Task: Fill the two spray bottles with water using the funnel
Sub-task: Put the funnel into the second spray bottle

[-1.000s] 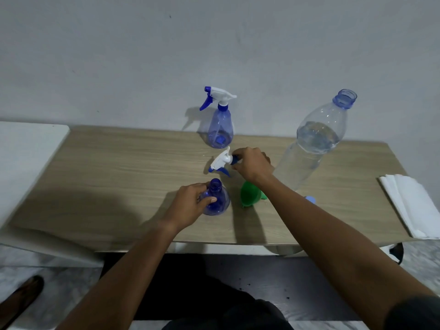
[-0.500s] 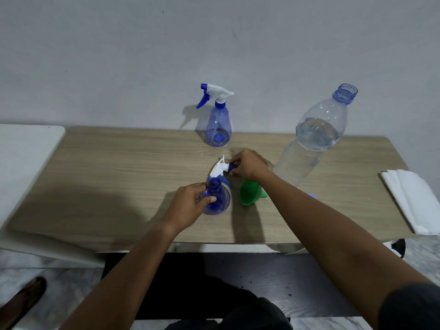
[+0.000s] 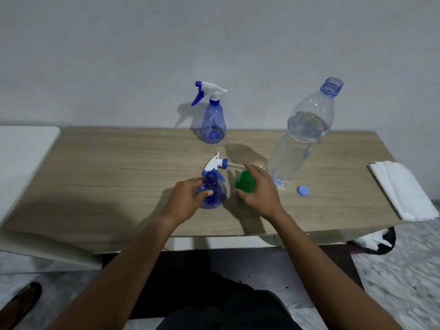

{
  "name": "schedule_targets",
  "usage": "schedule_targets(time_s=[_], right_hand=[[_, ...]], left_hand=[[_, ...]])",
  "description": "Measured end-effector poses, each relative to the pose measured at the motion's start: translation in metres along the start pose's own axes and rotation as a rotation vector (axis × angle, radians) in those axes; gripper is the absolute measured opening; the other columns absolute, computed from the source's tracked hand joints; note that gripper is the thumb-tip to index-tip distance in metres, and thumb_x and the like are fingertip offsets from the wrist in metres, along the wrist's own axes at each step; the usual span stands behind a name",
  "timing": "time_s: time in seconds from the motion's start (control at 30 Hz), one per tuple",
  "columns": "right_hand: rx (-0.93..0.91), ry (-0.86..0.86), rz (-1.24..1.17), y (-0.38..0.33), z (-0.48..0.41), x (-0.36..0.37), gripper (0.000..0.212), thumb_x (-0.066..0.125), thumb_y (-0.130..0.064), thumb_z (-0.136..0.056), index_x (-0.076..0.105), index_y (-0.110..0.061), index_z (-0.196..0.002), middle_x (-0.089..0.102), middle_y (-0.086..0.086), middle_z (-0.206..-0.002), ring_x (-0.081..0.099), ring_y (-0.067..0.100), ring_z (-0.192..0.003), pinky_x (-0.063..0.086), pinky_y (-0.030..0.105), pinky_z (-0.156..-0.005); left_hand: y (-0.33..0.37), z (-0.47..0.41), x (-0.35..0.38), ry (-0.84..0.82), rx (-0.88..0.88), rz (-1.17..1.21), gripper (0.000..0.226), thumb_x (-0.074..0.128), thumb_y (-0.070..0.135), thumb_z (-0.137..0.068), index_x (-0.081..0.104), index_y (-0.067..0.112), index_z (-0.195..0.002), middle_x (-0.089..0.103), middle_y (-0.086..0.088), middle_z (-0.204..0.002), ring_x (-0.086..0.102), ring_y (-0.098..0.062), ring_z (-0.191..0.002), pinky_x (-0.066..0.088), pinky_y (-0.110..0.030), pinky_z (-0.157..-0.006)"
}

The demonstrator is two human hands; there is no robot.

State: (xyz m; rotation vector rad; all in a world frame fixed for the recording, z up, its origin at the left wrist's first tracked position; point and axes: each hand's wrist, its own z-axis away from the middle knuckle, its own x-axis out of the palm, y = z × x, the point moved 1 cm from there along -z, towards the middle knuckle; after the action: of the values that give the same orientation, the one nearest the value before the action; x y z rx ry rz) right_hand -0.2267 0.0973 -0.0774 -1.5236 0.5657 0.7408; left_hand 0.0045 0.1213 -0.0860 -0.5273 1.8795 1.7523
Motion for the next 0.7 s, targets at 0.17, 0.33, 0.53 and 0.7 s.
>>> schedule_targets(time_s=[0.17,0.33,0.53,0.7], right_hand=[[0.028,-0.115,0.120,0.015,0.005,-0.002,0.105,0.082,-0.019,-0.075,0.022,-0.021,-0.160,0.035,0.005,-0.163,0.037,0.026,-0.147,0.038,0.039,-0.114],[0.045,-0.094,0.109,0.014,0.009,-0.009,0.104,0.084,-0.022,-0.076,0.023,-0.021,-0.160,0.042,0.008,-0.159,0.044,0.027,-0.142,0.041,0.037,-0.110],[0.087,0.125,-0.463,-0.013,0.011,-0.048,0.078,0.096,-0.017,-0.063,0.057,-0.023,-0.130,0.067,-0.009,-0.116,0.066,0.015,-0.104,0.054,0.028,-0.091],[0.151,-0.105,-1.067,-0.033,0.006,-0.073,0.072,0.092,-0.014,-0.061,0.063,-0.013,-0.126,0.072,-0.002,-0.110,0.071,0.014,-0.100,0.058,0.030,-0.091]], left_hand=[[0.001,-0.001,-0.001,-0.021,-0.023,0.012,0.005,0.071,0.018,-0.090,0.072,0.014,-0.090,0.069,-0.006,-0.077,0.061,-0.018,-0.070,0.046,-0.030,-0.067],[0.007,0.000,0.000,-0.024,-0.049,0.019,0.009,0.072,0.019,-0.089,0.068,0.017,-0.082,0.066,-0.007,-0.071,0.051,-0.010,-0.062,0.037,-0.016,-0.058],[0.023,0.001,0.016,-0.026,-0.077,0.049,0.019,0.075,0.017,-0.086,0.063,0.016,-0.071,0.059,-0.008,-0.064,0.044,-0.010,-0.060,0.035,-0.022,-0.058],[0.040,0.001,0.035,-0.024,-0.094,0.046,0.035,0.074,0.017,-0.087,0.051,0.020,-0.061,0.046,0.000,-0.058,0.037,-0.010,-0.055,0.030,-0.020,-0.052]])
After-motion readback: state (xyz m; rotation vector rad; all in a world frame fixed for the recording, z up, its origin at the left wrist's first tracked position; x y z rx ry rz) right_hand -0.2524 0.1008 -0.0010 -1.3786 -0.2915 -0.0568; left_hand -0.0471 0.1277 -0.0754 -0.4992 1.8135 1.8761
